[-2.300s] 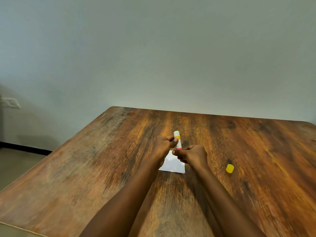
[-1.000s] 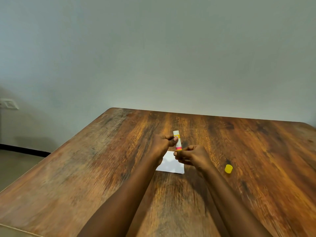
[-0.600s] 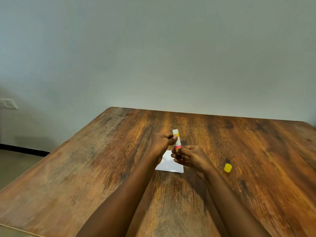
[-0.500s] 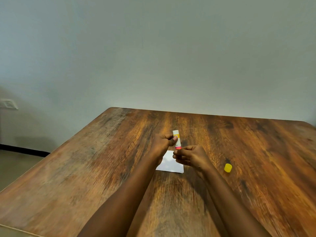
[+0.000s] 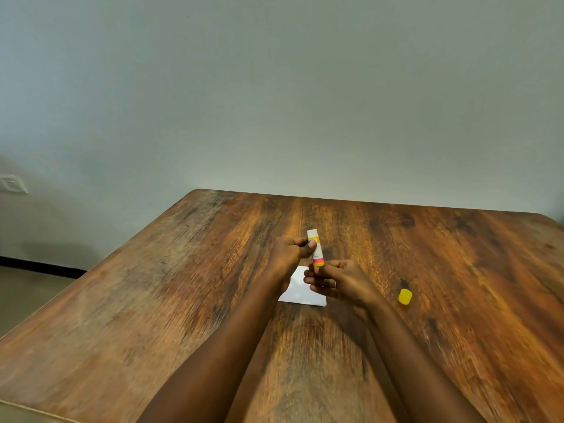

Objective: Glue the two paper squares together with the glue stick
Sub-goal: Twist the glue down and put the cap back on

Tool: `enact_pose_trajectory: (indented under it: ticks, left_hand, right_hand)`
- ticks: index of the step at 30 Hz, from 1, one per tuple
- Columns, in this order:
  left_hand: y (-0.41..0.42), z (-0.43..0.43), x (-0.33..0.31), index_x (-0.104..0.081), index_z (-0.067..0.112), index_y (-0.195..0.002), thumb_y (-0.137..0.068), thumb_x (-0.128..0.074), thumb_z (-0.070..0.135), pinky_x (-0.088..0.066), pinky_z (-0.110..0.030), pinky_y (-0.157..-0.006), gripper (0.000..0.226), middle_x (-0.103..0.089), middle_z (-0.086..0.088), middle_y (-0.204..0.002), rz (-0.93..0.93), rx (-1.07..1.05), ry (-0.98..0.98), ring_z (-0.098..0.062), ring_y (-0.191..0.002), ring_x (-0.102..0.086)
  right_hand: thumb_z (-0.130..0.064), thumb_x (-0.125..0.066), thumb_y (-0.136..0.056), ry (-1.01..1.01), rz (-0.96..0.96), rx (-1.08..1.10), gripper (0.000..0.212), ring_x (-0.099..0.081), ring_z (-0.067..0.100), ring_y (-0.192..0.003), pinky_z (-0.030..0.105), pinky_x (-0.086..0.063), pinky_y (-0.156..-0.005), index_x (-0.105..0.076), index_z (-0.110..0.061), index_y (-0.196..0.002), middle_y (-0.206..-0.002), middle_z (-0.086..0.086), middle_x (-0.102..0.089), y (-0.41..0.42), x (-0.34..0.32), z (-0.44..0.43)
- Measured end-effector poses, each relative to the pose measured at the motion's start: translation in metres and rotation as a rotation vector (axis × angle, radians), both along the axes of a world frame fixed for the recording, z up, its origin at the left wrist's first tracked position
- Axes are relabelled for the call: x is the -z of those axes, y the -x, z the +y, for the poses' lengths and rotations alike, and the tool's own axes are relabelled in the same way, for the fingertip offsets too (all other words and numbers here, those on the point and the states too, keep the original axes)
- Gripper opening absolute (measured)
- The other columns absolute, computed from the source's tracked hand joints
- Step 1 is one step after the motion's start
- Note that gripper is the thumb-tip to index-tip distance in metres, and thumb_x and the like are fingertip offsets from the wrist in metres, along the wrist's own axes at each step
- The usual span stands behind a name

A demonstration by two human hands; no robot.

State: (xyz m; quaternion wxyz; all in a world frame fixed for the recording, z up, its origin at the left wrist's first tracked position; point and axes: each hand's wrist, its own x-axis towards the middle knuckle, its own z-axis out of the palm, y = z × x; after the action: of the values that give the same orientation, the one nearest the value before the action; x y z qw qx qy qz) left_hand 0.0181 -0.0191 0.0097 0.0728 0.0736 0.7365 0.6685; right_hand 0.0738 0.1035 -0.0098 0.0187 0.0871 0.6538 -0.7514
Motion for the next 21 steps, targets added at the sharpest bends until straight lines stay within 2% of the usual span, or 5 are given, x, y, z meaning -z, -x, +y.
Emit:
enact_pose_trajectory:
  ticks: [5,8,12,16,21]
  left_hand:
    - [-0.003,0.003,0.002,-0.062,-0.001,-0.118,-0.087,-0.061,0.008,-0.048,-0.021,-0.082,0.032,-0.064,-0.014,-0.122,0.043,0.021,0.024,-0.015,-0.1,-0.06]
    - [-0.005,0.008,0.003,-0.066,0.002,-0.114,-0.085,-0.063,0.009,-0.046,-0.042,-0.096,0.03,-0.068,-0.013,-0.116,0.055,0.001,0.037,-0.024,-0.107,-0.063]
    - [-0.004,0.007,0.002,-0.064,-0.002,-0.116,-0.087,-0.061,0.006,-0.05,-0.014,-0.069,0.03,-0.067,-0.014,-0.117,0.039,0.026,-0.015,-0.017,-0.099,-0.063]
    - [0.0,0.002,0.003,-0.062,-0.003,-0.118,-0.088,-0.059,0.006,-0.045,-0.011,-0.067,0.031,-0.065,-0.015,-0.121,0.026,0.02,-0.005,-0.014,-0.096,-0.059]
    - [0.001,0.0,0.009,-0.062,-0.001,-0.119,-0.089,-0.058,0.009,-0.046,-0.006,-0.059,0.032,-0.064,-0.013,-0.123,0.003,0.019,0.013,-0.012,-0.097,-0.058]
  right_hand:
    - [0.002,-0.074,-0.072,-0.12,0.014,0.179,0.019,-0.07,0.022,-0.068,0.024,-0.058,-0.06,-0.065,0.013,-0.085,-0.078,0.018,-0.071,0.0,-0.001,-0.003]
    - [0.003,-0.078,-0.069,-0.174,0.033,0.306,0.022,-0.069,0.028,-0.073,0.031,-0.058,-0.064,-0.059,0.004,-0.08,-0.083,0.02,-0.068,0.001,0.003,-0.012]
    - [-0.002,-0.078,-0.071,-0.134,0.051,0.263,0.028,-0.068,0.027,-0.076,0.031,-0.059,-0.067,-0.053,-0.003,-0.081,-0.084,0.017,-0.066,0.0,0.001,-0.013]
    - [-0.004,-0.065,-0.083,0.002,0.037,0.084,0.016,-0.069,0.021,-0.076,0.024,-0.059,-0.063,-0.063,0.003,-0.098,-0.089,0.016,-0.069,-0.001,0.0,-0.006]
    - [0.0,-0.064,-0.081,-0.061,0.008,0.124,0.015,-0.07,0.022,-0.071,0.025,-0.06,-0.066,-0.07,0.01,-0.09,-0.083,0.021,-0.071,0.0,0.002,-0.003]
